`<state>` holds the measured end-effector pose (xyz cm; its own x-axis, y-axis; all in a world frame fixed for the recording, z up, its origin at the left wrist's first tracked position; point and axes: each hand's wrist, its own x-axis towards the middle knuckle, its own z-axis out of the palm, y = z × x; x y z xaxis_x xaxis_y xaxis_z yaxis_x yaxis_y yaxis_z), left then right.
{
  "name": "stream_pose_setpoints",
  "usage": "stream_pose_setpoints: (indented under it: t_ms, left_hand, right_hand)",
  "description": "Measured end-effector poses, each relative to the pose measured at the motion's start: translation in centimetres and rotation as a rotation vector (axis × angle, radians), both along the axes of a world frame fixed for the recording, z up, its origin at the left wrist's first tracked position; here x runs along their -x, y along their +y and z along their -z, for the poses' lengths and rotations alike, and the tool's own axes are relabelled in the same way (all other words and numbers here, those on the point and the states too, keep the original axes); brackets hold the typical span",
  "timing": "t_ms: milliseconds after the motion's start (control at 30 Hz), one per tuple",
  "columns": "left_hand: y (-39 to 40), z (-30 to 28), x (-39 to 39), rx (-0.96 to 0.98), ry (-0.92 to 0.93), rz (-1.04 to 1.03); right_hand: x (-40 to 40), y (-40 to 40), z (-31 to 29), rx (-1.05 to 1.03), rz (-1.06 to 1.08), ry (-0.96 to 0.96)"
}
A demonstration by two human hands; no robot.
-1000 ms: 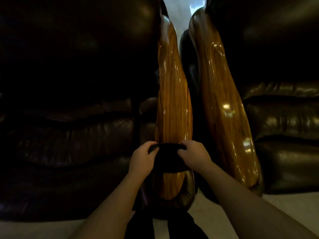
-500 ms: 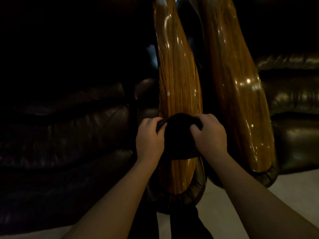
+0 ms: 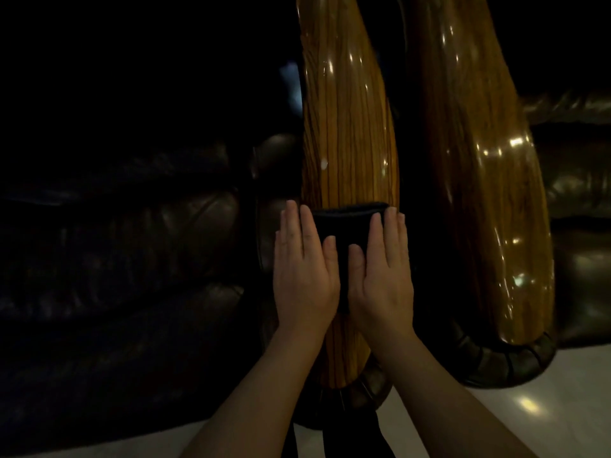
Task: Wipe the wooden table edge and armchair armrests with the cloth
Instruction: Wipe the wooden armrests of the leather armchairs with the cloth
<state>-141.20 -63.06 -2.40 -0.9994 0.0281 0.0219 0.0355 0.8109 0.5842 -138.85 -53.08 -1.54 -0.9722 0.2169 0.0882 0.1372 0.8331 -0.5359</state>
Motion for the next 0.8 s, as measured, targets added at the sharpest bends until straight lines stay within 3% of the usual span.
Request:
stream_pose_setpoints:
  t_ms: [300, 800]
  left_hand:
    - [-0.1, 1.5, 0.7, 0.244, 0.114, 0.058]
    - [-0.2, 1.0, 2.2, 0.284, 0.118, 0.091]
  right_hand:
    - [0.8, 0.2, 1.5, -0.158, -0.012, 0.068]
    - [2.0, 0.4, 1.6, -0.182, -0.001, 0.065]
